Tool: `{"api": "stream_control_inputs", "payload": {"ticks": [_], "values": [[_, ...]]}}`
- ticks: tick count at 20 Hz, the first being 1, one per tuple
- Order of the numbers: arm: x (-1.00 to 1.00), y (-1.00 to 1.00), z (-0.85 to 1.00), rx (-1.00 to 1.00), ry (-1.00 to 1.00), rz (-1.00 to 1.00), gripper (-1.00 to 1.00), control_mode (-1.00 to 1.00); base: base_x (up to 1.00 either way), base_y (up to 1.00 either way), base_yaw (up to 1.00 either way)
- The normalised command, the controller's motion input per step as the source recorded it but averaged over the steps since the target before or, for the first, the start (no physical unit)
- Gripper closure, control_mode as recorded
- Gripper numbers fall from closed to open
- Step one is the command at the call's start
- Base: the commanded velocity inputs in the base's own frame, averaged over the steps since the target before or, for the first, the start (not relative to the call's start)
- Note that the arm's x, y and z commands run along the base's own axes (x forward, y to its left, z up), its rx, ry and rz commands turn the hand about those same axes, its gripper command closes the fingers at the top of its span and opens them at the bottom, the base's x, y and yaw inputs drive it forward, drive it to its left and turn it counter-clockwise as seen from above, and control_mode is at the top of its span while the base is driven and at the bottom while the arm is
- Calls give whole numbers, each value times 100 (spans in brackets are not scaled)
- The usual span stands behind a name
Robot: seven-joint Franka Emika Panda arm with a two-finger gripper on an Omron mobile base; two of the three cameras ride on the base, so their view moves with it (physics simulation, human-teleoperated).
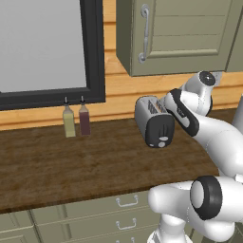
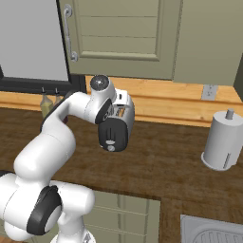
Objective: Start the toaster. Once the lever pops up, take the bread to the plate on the dining counter.
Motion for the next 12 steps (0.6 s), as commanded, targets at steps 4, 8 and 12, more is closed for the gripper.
{"api": "stream_control_inputs", "payload": {"ticks": [4, 8, 12], "values": [[0, 0, 0, 0, 0, 0, -100, -100, 0, 0, 0], [0, 0, 0, 0, 0, 0, -100, -100, 0, 0, 0], [0, 0, 0, 0, 0, 0, -100, -100, 0, 0, 0]]}}
